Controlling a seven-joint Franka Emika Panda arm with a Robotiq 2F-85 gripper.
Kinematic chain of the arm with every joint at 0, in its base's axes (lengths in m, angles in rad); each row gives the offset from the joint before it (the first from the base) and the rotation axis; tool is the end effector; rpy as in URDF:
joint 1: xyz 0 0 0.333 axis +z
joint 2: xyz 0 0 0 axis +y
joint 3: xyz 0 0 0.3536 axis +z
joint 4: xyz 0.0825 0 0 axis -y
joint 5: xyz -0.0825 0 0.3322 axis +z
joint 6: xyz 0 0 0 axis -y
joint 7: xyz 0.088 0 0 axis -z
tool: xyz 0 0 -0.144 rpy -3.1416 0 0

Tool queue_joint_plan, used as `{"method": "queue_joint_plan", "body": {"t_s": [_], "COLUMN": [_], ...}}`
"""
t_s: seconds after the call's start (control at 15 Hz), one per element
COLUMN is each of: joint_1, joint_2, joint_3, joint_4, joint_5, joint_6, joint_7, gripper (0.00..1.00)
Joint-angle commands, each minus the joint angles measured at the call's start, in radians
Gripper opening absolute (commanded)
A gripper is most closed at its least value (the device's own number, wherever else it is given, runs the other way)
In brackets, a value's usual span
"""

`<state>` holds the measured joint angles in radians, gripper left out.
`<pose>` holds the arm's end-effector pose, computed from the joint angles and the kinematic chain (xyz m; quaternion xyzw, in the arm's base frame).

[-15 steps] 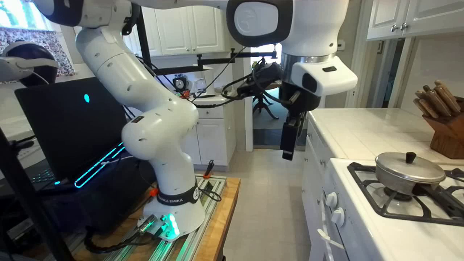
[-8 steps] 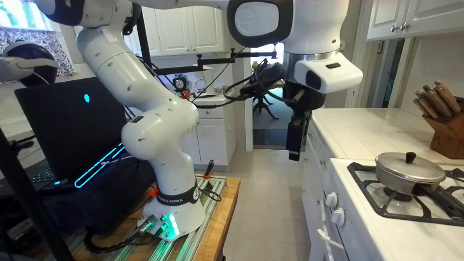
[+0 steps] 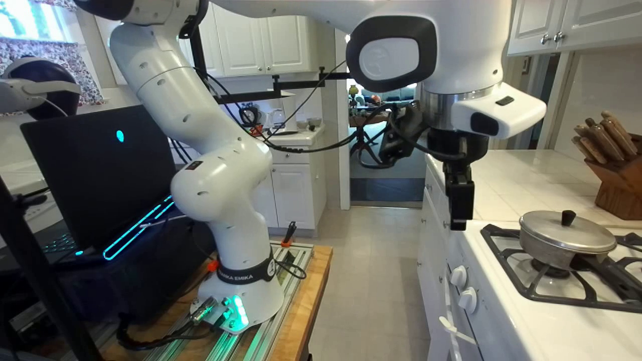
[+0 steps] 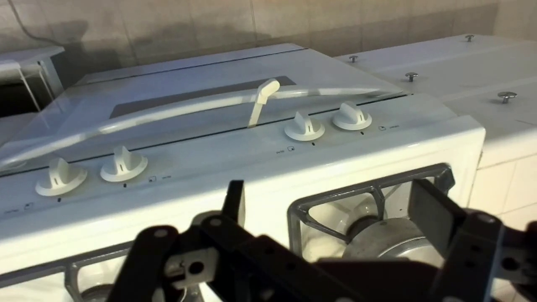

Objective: Remove the silver lid from the silver pot, put it on the counter and move the pot to the right

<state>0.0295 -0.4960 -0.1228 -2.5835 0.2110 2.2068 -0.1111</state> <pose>0.3389 -0.0207 0.4591 -0.9906 0.0431 -0.0669 0.1113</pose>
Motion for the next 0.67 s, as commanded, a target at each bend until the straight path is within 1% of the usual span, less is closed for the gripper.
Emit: {"method": "queue_joint_plan", "body": {"t_s": [0.0, 0.13, 0.33, 0.4, 0.6], "joint_1": [0.048, 0.068, 0.071, 0.062, 0.065], "joint_2": [0.083, 0.112, 0.132, 0.105, 0.118], "joint_3": [0.016, 0.035, 0.076, 0.068, 0.083], "joint_4": [0.052, 0.072, 0.080, 0.062, 0.067], "joint_5": [0.033, 0.017, -0.024, -0.002, -0.006], "joint_6": [0.047, 0.072, 0.115, 0.089, 0.102], "joint_7": [-0.083, -0.108, -0.111, -0.094, -0.096], "gripper": [1.00, 1.00, 1.00, 1.00, 1.00]}}
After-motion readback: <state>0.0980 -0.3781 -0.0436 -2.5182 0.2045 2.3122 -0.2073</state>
